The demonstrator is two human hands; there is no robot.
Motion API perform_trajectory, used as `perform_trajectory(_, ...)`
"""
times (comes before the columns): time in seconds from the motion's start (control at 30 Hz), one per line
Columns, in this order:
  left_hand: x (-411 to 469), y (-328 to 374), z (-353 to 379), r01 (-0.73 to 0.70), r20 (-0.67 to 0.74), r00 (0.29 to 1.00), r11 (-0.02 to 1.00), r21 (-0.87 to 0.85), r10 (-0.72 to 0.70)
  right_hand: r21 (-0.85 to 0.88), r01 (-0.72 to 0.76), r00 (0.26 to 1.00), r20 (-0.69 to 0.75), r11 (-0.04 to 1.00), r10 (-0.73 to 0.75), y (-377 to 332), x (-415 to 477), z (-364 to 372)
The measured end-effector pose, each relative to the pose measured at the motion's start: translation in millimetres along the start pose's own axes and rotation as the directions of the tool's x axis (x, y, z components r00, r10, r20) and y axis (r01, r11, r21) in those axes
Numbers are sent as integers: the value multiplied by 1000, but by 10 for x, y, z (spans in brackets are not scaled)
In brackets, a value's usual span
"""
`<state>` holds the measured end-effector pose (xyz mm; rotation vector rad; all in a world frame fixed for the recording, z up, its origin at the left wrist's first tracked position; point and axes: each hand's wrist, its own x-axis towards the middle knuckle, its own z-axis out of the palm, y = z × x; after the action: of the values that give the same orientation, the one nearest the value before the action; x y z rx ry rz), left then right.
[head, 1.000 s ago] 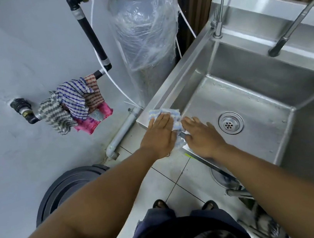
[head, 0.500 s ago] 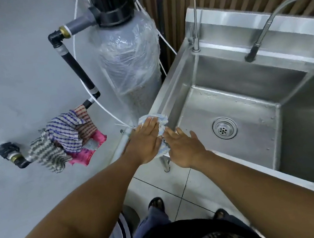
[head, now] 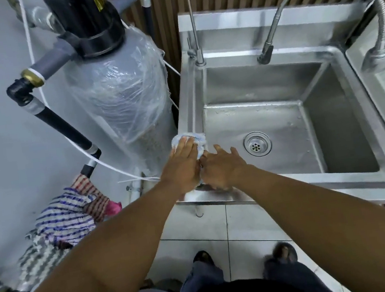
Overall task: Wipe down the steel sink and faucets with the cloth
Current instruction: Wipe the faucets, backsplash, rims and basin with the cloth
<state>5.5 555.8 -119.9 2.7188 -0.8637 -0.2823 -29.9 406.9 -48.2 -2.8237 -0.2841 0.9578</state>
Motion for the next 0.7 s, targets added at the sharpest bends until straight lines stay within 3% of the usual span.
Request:
perform_trajectory(0.2,-416,154,90,-127,2,992,992,-7,127,12,45,999,-12,999,-45,8,-391,290)
perform_trajectory(0.33,-673,437,253,-142,-40,990,984,-112,138,61,51,963,-269,997,-33,100,-776,567)
perform_trajectory(0.5,-676,847,307,-146,-28,989,982,-120,143,121,-29,886,-456,992,82,371,-1021,882)
perform_trajectory(0.7,-429,1438,447,-156,43,986,984,-88,161,105,-207,838,-493,973,231,811,-1185,934)
